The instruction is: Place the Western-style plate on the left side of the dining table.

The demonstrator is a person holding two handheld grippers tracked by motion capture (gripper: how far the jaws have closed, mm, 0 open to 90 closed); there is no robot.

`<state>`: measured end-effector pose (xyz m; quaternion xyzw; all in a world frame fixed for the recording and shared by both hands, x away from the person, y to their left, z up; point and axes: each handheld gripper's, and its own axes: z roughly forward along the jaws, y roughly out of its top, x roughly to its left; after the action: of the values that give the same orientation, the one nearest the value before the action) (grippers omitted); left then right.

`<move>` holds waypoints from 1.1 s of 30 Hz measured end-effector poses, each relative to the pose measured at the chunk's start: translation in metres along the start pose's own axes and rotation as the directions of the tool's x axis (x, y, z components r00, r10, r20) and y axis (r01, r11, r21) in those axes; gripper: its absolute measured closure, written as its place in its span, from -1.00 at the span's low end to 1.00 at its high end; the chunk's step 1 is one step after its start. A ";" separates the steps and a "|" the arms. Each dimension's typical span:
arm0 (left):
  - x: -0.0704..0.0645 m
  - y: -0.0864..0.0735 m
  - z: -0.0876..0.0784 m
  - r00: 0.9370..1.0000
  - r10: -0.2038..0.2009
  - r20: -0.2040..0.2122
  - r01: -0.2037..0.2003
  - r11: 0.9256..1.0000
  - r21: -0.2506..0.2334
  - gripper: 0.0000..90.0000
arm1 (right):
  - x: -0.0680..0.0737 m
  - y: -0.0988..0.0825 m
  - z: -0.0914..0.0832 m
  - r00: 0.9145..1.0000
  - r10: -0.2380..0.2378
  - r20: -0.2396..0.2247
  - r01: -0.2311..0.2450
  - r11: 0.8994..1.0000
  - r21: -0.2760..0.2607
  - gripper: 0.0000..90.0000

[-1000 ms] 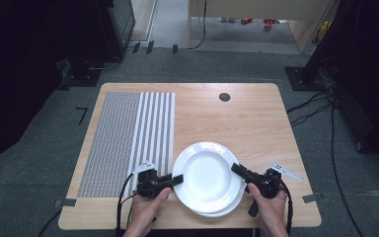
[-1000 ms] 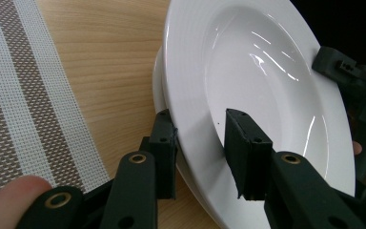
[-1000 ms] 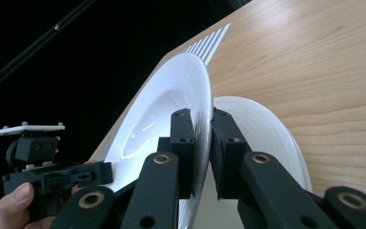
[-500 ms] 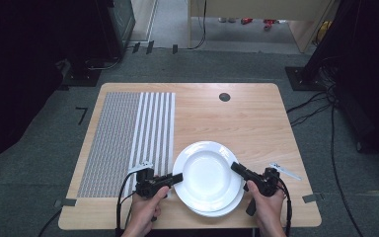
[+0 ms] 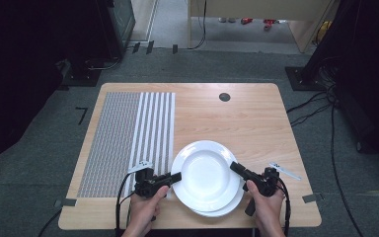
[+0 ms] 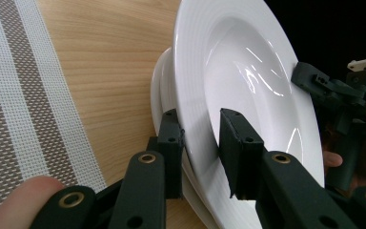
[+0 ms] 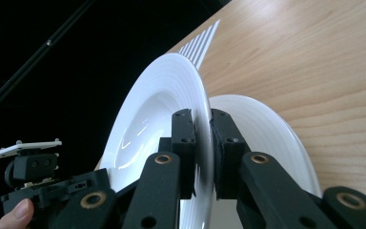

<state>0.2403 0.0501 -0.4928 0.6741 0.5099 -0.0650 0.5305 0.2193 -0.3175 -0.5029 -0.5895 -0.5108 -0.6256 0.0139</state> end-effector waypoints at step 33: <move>0.072 0.072 -0.110 0.987 -0.112 -0.111 0.086 0.973 -0.214 0.64 | 0.096 0.030 0.147 0.994 -0.029 -0.103 0.041 0.992 0.118 0.86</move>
<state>0.2788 0.1866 -0.4447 0.5909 0.5786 0.0038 0.5622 0.3151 -0.1800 -0.4438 -0.5460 -0.5564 -0.6231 0.0640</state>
